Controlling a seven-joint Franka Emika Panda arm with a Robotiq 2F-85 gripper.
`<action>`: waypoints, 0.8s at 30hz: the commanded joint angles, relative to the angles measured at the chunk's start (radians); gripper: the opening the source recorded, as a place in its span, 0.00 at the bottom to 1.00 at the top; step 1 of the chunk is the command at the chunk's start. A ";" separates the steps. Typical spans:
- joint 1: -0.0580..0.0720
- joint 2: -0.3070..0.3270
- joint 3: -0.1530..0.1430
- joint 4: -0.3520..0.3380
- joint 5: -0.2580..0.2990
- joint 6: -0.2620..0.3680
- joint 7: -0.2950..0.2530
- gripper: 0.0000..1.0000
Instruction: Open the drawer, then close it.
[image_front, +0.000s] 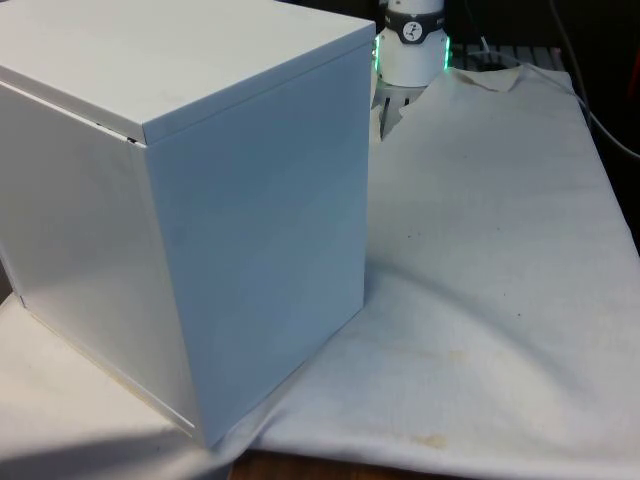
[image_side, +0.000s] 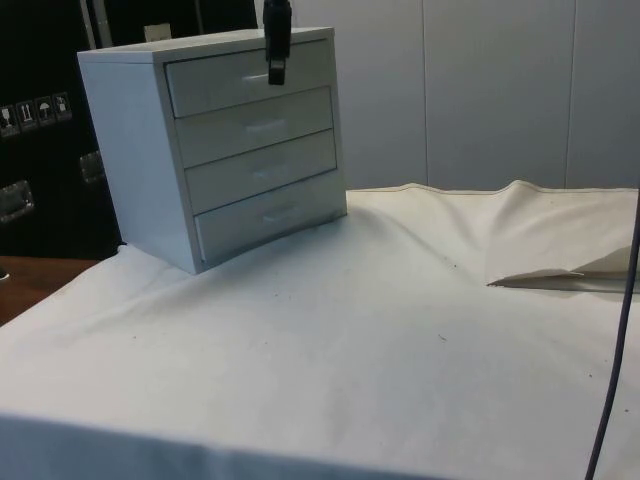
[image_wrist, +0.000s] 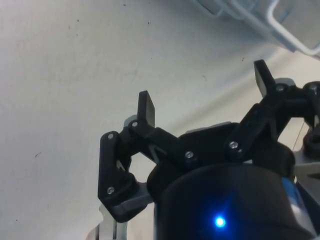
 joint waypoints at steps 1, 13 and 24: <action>-0.001 -0.006 -0.002 -0.008 -0.002 0.019 -0.015 1.00; 0.000 -0.004 -0.024 -0.008 0.000 0.031 -0.098 1.00; -0.002 0.008 -0.050 -0.039 -0.007 0.124 -0.168 1.00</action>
